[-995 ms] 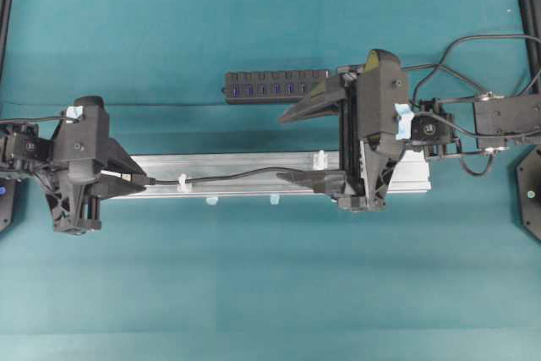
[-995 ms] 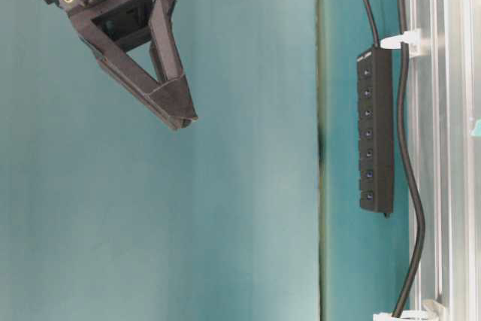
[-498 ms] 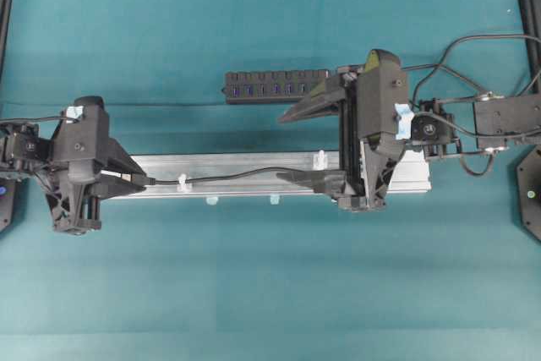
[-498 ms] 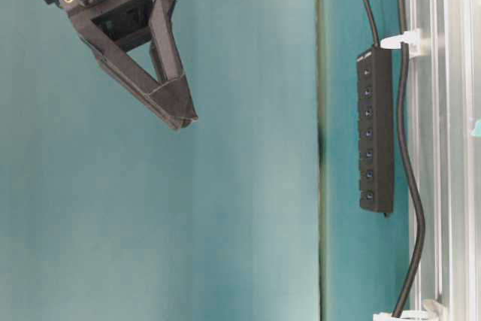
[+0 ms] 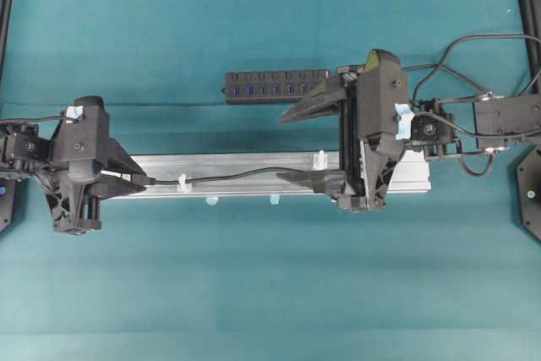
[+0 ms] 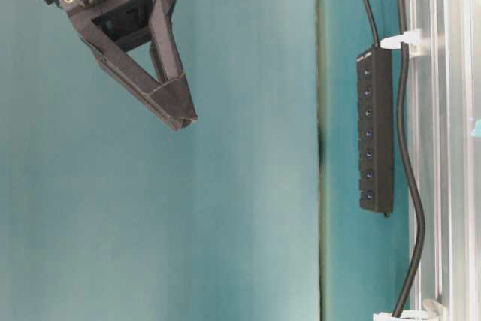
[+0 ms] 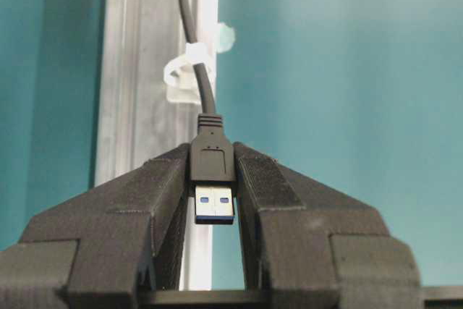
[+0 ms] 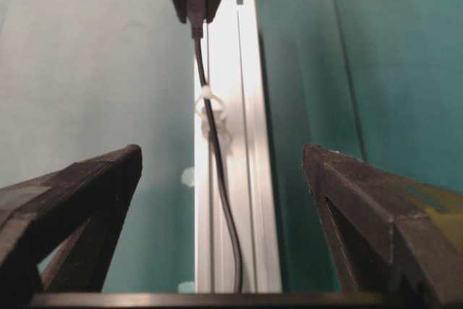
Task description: Pass the USB cable through three rings with both arms.
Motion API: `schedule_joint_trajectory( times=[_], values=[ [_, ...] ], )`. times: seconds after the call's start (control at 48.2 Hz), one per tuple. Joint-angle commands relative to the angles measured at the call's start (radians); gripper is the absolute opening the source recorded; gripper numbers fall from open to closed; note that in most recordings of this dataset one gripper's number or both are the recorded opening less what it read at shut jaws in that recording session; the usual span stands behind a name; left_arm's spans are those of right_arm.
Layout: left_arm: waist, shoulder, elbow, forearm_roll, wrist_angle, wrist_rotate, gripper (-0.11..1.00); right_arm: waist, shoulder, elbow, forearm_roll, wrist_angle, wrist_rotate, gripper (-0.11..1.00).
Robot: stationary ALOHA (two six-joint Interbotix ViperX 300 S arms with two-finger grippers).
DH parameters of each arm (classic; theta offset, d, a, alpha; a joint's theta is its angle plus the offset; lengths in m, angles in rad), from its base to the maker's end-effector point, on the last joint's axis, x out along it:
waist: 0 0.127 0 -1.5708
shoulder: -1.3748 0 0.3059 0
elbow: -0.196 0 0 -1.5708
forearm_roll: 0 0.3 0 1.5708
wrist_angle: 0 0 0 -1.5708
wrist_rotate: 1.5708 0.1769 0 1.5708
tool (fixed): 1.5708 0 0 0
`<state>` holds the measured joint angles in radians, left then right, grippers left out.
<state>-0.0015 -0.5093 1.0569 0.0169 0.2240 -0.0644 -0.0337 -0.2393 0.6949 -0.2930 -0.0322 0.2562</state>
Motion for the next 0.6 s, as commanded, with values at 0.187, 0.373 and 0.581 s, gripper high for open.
schedule_joint_trajectory(
  times=[0.187, 0.373, 0.581],
  values=[
    [-0.006, -0.009, -0.025, 0.003, -0.005, -0.003, 0.22, 0.002, -0.006, -0.012, 0.003, -0.008, 0.011, 0.81],
    [-0.006, -0.009, -0.025, 0.003, -0.005, -0.003, 0.22, 0.002, -0.008, -0.011, 0.003, 0.003, 0.012, 0.81],
    [-0.006, -0.009, -0.025, 0.003, -0.005, -0.003, 0.22, 0.002, -0.006, -0.011, 0.003, 0.008, 0.012, 0.81]
  ],
)
